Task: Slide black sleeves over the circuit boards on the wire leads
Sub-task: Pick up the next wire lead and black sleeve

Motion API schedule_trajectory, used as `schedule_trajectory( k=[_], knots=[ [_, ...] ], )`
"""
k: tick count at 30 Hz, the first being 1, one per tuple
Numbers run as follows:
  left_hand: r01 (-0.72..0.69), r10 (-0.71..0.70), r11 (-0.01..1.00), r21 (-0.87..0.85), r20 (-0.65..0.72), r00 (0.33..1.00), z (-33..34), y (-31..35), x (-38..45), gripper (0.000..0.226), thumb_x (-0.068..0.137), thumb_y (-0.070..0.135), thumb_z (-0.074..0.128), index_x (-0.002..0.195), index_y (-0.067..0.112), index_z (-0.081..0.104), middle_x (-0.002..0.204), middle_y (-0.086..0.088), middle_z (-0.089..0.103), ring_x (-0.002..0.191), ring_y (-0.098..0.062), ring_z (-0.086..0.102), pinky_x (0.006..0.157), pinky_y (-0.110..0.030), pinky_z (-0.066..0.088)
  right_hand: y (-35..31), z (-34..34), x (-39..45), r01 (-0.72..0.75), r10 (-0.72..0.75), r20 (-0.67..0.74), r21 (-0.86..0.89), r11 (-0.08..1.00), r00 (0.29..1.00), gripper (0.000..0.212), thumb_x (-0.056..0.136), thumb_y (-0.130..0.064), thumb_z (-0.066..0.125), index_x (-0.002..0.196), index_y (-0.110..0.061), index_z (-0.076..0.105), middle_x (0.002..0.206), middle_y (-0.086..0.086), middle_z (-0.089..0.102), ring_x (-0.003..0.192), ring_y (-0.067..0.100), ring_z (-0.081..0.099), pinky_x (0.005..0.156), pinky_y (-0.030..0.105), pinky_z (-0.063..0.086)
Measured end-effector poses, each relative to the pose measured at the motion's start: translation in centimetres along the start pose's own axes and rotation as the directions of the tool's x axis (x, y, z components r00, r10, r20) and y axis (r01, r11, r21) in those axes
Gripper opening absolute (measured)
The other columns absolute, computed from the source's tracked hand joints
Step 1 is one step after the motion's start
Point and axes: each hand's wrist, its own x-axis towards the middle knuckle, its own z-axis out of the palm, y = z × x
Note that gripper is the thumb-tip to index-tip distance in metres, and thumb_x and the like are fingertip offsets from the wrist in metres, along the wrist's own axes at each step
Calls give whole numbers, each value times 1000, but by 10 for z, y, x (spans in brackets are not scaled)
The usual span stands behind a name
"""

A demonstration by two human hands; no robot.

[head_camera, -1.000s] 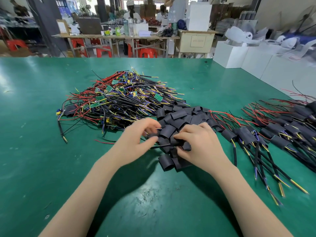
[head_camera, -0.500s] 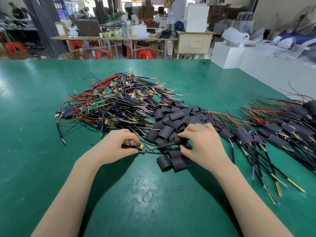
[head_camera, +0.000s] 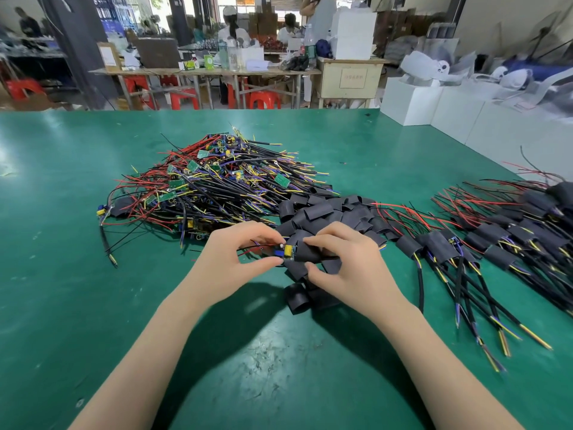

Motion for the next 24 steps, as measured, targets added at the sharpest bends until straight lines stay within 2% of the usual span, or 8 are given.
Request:
schedule_trajectory(
  k=[4, 8, 12, 14, 17, 19, 24],
  knots=[
    [29, -29, 999, -31, -9, 1000, 5, 2, 0, 22, 77, 19, 73, 98, 14, 68, 94, 3, 71, 86, -17, 67, 79, -40, 55, 0, 0, 0, 35, -33, -99, 25, 999, 995, 27, 72, -9, 75, 98, -6, 72, 91, 6, 64, 74, 24, 62, 64, 40, 53],
    [92, -93, 989, -113, -3, 996, 5, 1, 0, 19, 79, 16, 72, 97, 12, 67, 90, -3, 71, 84, -25, 67, 80, -43, 54, -2, 2, 0, 115, -115, -161, -9, 993, 980, 24, 75, -8, 72, 99, -4, 72, 90, 8, 64, 76, 28, 63, 66, 40, 53],
    [98, -96, 987, -128, 24, 995, 5, 1, 0, 27, 85, 2, 70, 108, 15, 67, 99, -1, 71, 93, -22, 67, 87, -44, 53, -1, 1, 1, 145, -139, -152, 24, 989, 978, 25, 77, -8, 71, 101, -3, 72, 92, 8, 64, 79, 27, 63, 68, 41, 53],
    [83, -80, 990, -116, 30, 996, 6, 1, 0, 30, 87, 4, 68, 114, 18, 68, 102, 1, 68, 94, -20, 66, 86, -40, 54, 0, 1, 1, 141, -135, -121, 44, 989, 983, 26, 78, -10, 70, 103, -5, 72, 94, 7, 63, 81, 29, 62, 70, 41, 52],
    [51, -49, 997, -62, 30, 998, 6, 2, 0, 25, 88, 14, 67, 112, 22, 69, 99, 2, 65, 91, -18, 64, 78, -28, 52, 2, 1, 2, 128, -123, -86, 55, 990, 989, 27, 77, -13, 72, 103, -9, 73, 95, 5, 64, 81, 29, 61, 71, 42, 51],
    [42, -41, 998, -39, 25, 999, 5, 2, 0, 25, 88, 12, 69, 110, 23, 70, 99, 2, 65, 90, -17, 63, 75, -23, 50, 3, 1, 2, 117, -110, -90, 87, 989, 990, 27, 75, -15, 73, 101, -11, 73, 93, 3, 64, 81, 24, 62, 72, 41, 51],
    [59, -59, 996, -70, -3, 998, 7, 3, 0, 26, 84, 6, 73, 107, 17, 71, 97, 3, 70, 88, -16, 66, 75, -24, 51, 3, 3, 2, 91, -77, -89, 160, 983, 993, 29, 71, -9, 76, 101, -11, 74, 92, 1, 65, 78, 14, 61, 72, 29, 50]
  ],
)
